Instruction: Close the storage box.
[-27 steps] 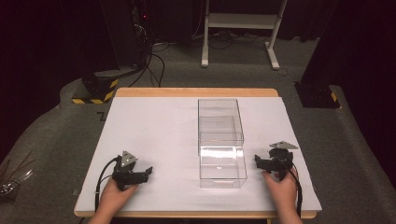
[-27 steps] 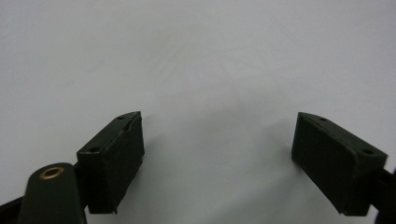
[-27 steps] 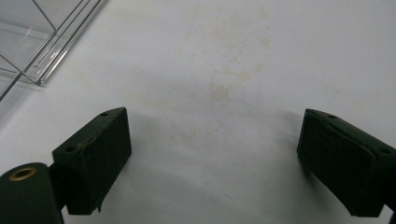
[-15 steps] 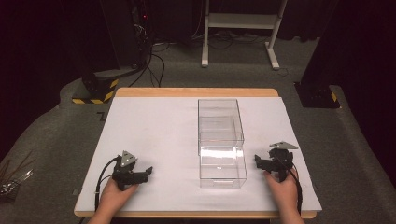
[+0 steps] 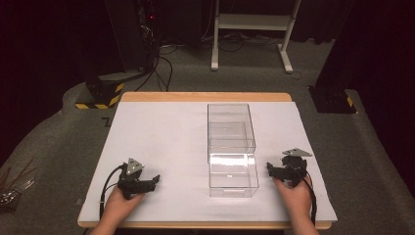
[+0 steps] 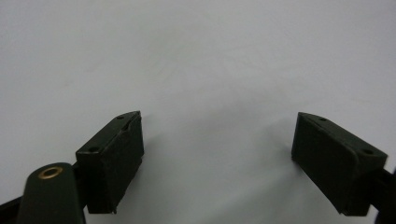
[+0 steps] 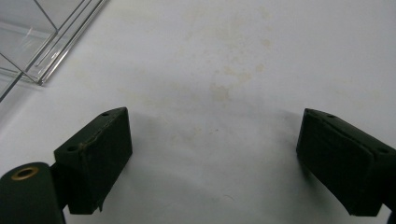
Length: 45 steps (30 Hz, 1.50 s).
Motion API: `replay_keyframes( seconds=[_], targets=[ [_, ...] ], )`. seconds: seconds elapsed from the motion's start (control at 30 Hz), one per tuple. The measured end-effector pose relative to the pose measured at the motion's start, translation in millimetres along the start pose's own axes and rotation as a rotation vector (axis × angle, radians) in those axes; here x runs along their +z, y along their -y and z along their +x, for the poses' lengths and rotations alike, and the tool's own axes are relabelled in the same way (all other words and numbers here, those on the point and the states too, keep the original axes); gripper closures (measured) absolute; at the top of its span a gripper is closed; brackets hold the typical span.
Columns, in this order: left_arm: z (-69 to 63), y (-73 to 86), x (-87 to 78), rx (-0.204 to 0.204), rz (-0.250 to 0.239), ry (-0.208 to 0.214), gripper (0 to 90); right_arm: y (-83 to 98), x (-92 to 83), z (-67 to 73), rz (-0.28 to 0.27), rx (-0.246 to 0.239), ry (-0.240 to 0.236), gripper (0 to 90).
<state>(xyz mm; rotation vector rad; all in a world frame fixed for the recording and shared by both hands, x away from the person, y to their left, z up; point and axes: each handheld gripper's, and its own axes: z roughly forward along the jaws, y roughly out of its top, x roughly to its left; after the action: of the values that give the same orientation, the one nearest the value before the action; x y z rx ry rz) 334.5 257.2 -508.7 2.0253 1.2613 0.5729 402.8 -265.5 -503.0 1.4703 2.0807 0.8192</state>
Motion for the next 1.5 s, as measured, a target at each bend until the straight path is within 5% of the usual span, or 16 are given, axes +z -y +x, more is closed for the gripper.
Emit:
replay_keyframes(
  seconds=[0.4, 1.1, 1.5],
  targets=[
    [-0.1, 0.0, 0.2, -0.006, 0.0, 0.005, 16.9, -1.9, -7.2, -3.5, -0.019, 0.034, -0.015, 9.3],
    [-0.7, 0.1, 0.4, -0.008, -0.004, 0.002, 16.9, 1.2, -34.9, 6.9, -0.126, -0.046, -0.065, 9.4],
    [-0.6, 0.1, 0.4, -0.008, -0.003, 0.002, 16.9, 3.0, -51.3, 10.0, -0.164, -0.022, -0.096, 9.5]
  ],
)
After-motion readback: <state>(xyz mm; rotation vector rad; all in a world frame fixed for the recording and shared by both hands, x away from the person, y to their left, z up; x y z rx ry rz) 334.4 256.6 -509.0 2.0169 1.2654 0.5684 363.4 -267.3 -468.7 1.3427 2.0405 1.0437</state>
